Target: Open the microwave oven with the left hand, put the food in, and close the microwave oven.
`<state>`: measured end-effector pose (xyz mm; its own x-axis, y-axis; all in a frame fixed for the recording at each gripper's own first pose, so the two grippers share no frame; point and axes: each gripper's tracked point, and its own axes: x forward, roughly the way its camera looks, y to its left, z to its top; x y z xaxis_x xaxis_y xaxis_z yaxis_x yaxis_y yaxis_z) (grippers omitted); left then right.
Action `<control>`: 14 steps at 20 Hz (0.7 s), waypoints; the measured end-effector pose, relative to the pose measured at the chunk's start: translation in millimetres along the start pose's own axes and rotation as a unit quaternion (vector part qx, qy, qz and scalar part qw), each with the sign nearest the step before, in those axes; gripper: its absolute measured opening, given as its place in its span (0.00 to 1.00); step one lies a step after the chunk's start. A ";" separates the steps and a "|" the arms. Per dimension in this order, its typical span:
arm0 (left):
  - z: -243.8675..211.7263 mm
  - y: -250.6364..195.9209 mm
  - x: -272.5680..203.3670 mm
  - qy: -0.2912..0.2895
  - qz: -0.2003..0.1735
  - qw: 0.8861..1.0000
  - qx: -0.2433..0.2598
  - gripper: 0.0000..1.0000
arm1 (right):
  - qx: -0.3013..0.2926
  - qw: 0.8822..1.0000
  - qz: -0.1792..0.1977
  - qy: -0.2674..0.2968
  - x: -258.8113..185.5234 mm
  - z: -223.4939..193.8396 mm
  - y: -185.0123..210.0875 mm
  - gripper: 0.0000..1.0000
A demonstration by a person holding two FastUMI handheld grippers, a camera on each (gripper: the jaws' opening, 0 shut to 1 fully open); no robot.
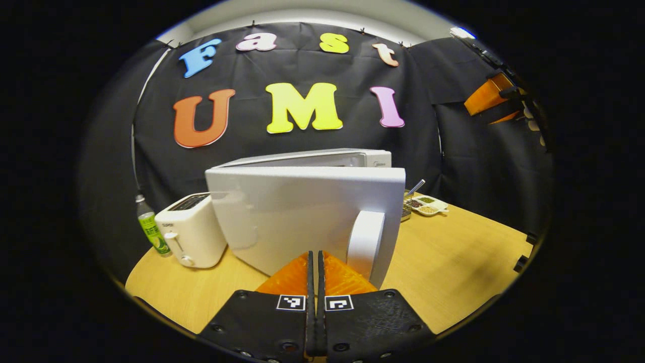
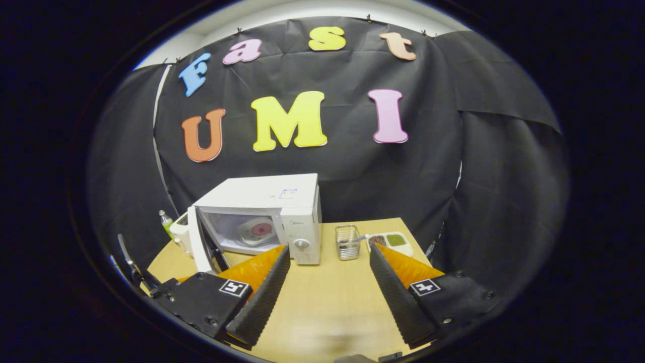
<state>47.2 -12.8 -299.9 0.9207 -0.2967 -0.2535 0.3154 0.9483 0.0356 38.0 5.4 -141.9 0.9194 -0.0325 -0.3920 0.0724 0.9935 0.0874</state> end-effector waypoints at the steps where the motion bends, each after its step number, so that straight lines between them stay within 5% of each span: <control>1: 5.1 -9.0 15.6 -0.005 -0.007 1.000 0.003 0.00 | 0.003 1.000 -0.004 0.002 2.6 -0.8 -6.3 0.92; 3: 16.7 -23.7 48.8 -0.011 -0.016 1.000 0.001 0.00 | 0.010 1.000 -0.007 0.014 7.3 -6.1 -15.9 1.00; 4: 22.5 -27.7 64.1 -0.015 -0.018 1.000 0.001 0.00 | 0.012 1.000 -0.011 0.018 10.8 -7.4 -22.2 0.92; 5: 26.8 -31.0 77.8 -0.016 -0.018 1.000 0.001 0.00 | 0.013 1.000 -0.015 0.021 14.3 -7.7 -29.6 1.00; 11: 45.0 -31.8 149.2 -0.020 -0.009 0.999 -0.023 0.00 | 0.045 0.998 -0.018 0.041 37.6 -14.0 -48.5 1.00; 13: 47.2 -29.0 161.2 -0.020 -0.003 0.999 -0.029 0.00 | 0.046 0.998 -0.017 0.044 44.7 -15.0 -52.1 0.92; 14: 46.5 -27.4 165.2 -0.018 -0.001 0.999 -0.031 0.00 | 0.047 0.998 -0.017 0.047 46.9 -17.1 -54.1 1.00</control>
<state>201.4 -93.0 -297.8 0.9279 -0.3017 -0.2190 0.3039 0.9524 -0.0246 70.7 -48.0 -180.7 0.8759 -0.0519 -0.4797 0.1431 0.9774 0.1556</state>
